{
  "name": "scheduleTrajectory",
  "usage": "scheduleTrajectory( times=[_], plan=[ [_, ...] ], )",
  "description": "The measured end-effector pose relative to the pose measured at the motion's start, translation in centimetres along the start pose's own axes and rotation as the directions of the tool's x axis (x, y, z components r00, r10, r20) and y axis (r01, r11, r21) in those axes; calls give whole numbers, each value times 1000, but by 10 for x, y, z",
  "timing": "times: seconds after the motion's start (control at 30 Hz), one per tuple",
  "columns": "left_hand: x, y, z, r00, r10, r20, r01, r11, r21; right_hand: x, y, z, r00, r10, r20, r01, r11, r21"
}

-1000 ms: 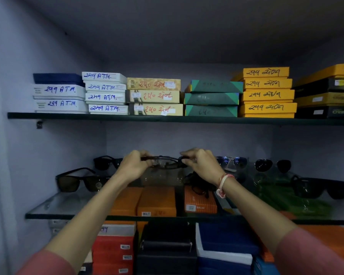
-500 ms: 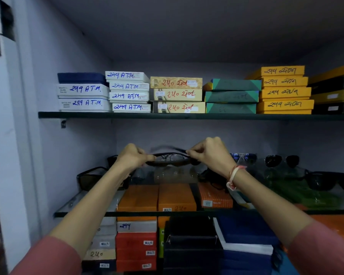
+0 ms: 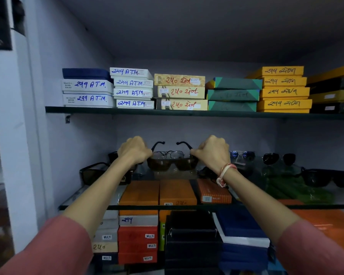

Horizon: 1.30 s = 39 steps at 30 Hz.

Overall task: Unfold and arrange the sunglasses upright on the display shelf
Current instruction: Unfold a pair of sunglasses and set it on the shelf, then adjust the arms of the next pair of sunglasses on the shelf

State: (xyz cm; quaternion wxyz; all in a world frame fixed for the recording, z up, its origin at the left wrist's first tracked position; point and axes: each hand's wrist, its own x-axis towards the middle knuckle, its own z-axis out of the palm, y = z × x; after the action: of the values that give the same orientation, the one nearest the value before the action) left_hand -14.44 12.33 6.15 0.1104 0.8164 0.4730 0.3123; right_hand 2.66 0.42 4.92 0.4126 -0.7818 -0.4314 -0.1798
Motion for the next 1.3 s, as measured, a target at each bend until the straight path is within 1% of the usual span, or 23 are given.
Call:
scheduleTrajectory(
  times=[0.1,0.2,0.3,0.4,0.53,0.77,0.87,0.97,1.07,1.2,1.3],
  plan=[
    [4,-5,6,997,-54,58,55,998,-12,2,1,7,992,60,108,-53,996,-66],
    [3,-7,11,988,-105,115,107,994,-11,4,3,13,980,97,175,-76,990,-122],
    [1,-9,13,969,-149,199,145,989,39,5,3,19,963,132,236,-90,979,-182],
    [1,-10,12,953,-183,240,166,982,90,6,3,26,952,133,276,-80,977,-197],
    [3,-10,7,946,-200,254,162,974,161,8,4,31,956,100,277,-55,985,-166],
    [3,-8,4,953,-210,220,134,940,315,12,7,38,946,63,319,-23,992,-127],
    [3,-7,5,958,-202,202,119,926,359,13,12,33,950,45,308,-13,995,-102],
    [1,4,8,984,-143,105,102,940,324,18,25,17,958,56,282,-40,997,-62],
    [-1,30,16,1000,1,16,-5,973,232,26,49,-10,971,95,221,-90,995,-31],
    [-11,77,33,984,177,22,-179,980,86,31,86,-47,973,165,163,-147,982,-117],
    [-17,104,53,965,248,80,-250,968,6,34,110,-57,967,203,155,-178,971,-162]
  ],
)
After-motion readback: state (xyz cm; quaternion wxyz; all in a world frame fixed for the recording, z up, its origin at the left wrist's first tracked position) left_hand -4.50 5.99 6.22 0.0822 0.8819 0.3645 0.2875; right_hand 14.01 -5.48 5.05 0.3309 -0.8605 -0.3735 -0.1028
